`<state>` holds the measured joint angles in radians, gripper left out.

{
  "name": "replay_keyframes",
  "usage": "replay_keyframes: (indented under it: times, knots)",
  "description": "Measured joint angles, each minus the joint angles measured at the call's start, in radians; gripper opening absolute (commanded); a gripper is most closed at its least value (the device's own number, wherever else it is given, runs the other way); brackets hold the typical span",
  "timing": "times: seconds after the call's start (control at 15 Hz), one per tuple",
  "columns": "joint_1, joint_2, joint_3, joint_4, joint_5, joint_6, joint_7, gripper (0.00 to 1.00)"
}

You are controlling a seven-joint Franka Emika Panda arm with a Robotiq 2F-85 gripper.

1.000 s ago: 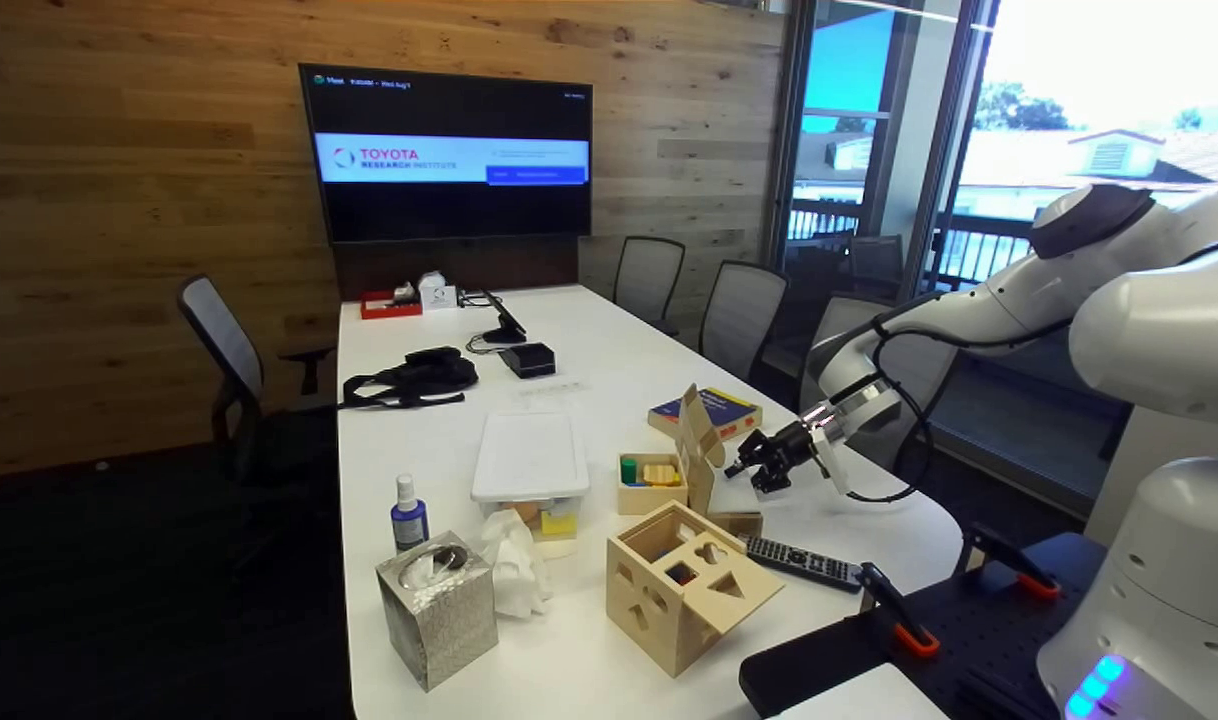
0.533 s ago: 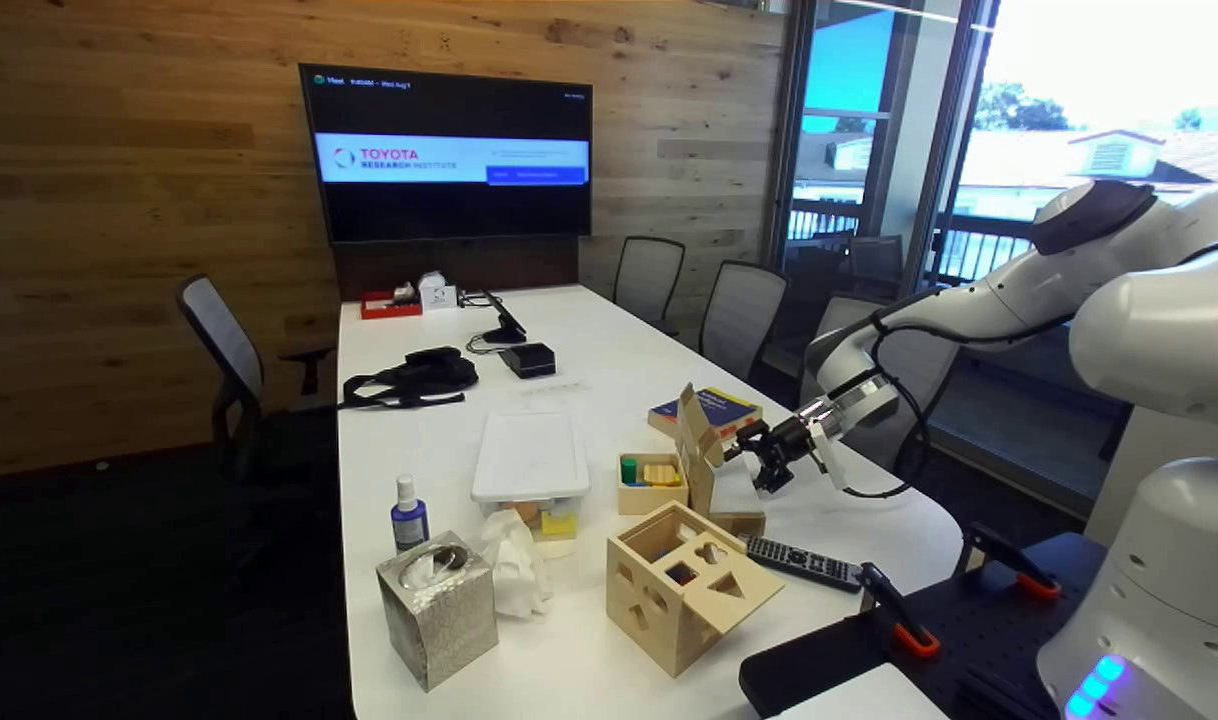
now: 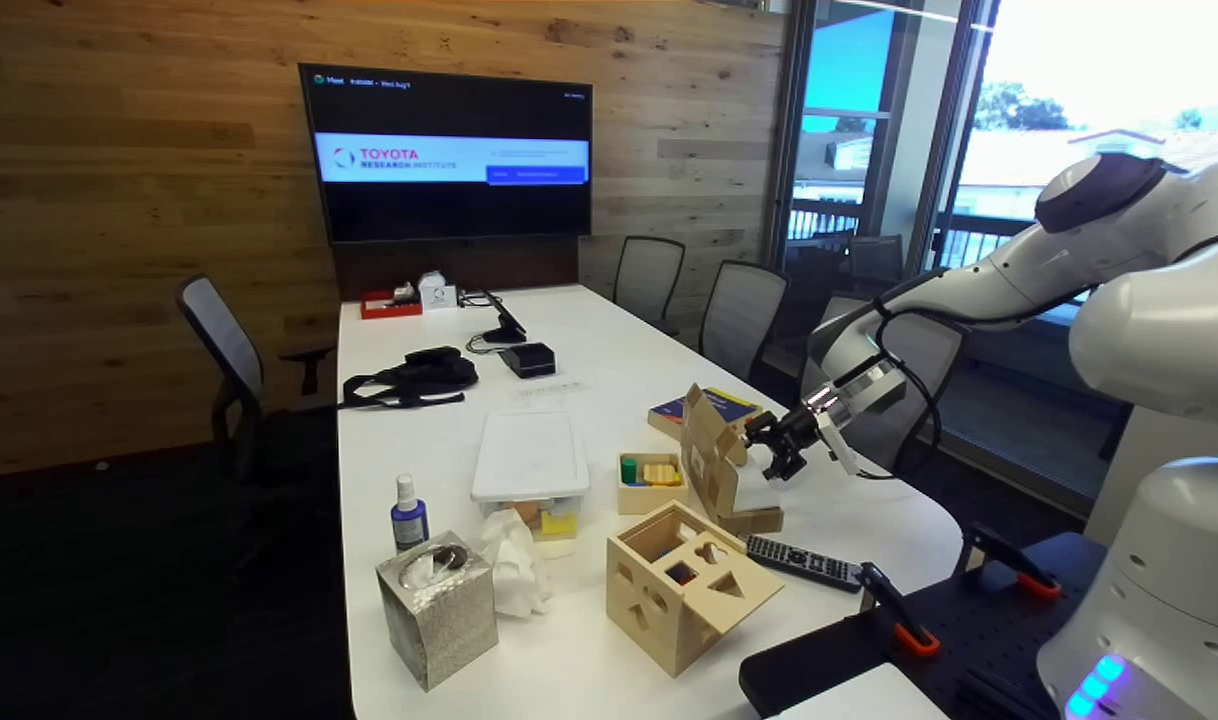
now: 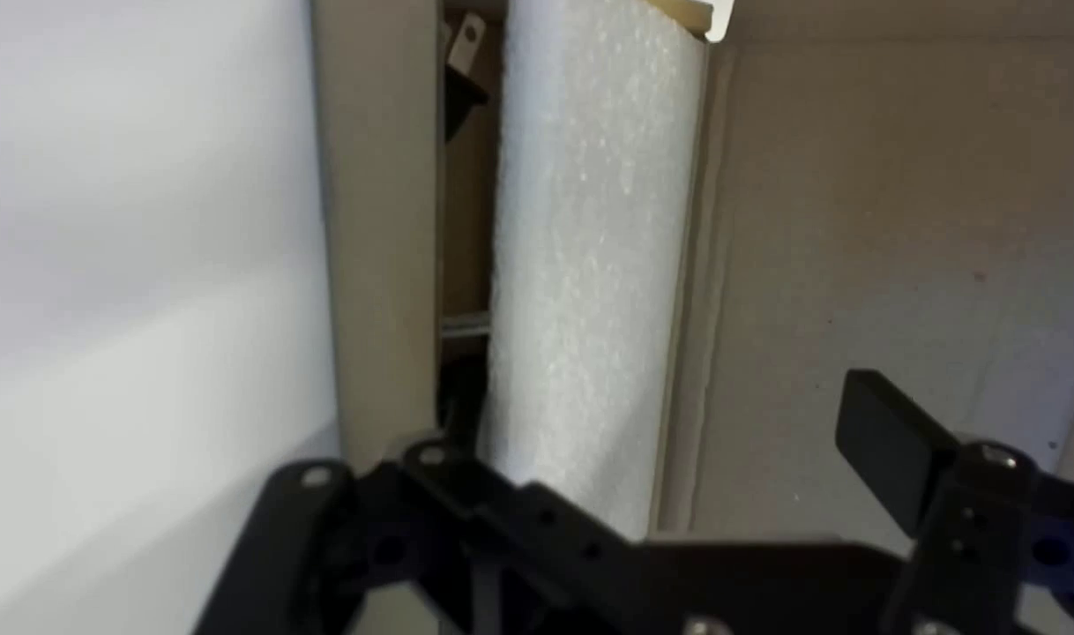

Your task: Put the packing foam into the cardboard box

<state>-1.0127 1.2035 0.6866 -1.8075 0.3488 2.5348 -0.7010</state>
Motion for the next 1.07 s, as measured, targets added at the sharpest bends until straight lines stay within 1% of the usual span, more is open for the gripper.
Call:
replay_keyframes:
  times: [0.33, 0.53, 0.67, 0.87, 1.07]
  knots:
    - [0.021, -0.064, -0.001, -0.024, -0.003, 0.000, -0.002, 1.00]
    - [0.042, -0.111, -0.016, -0.045, -0.001, 0.008, 0.008, 1.00]
    - [0.062, -0.147, -0.043, -0.057, 0.000, 0.016, 0.041, 1.00]
    - [0.108, -0.196, -0.108, -0.067, 0.000, 0.034, 0.108, 1.00]
    - [0.153, -0.227, -0.159, -0.074, 0.001, 0.055, 0.137, 1.00]
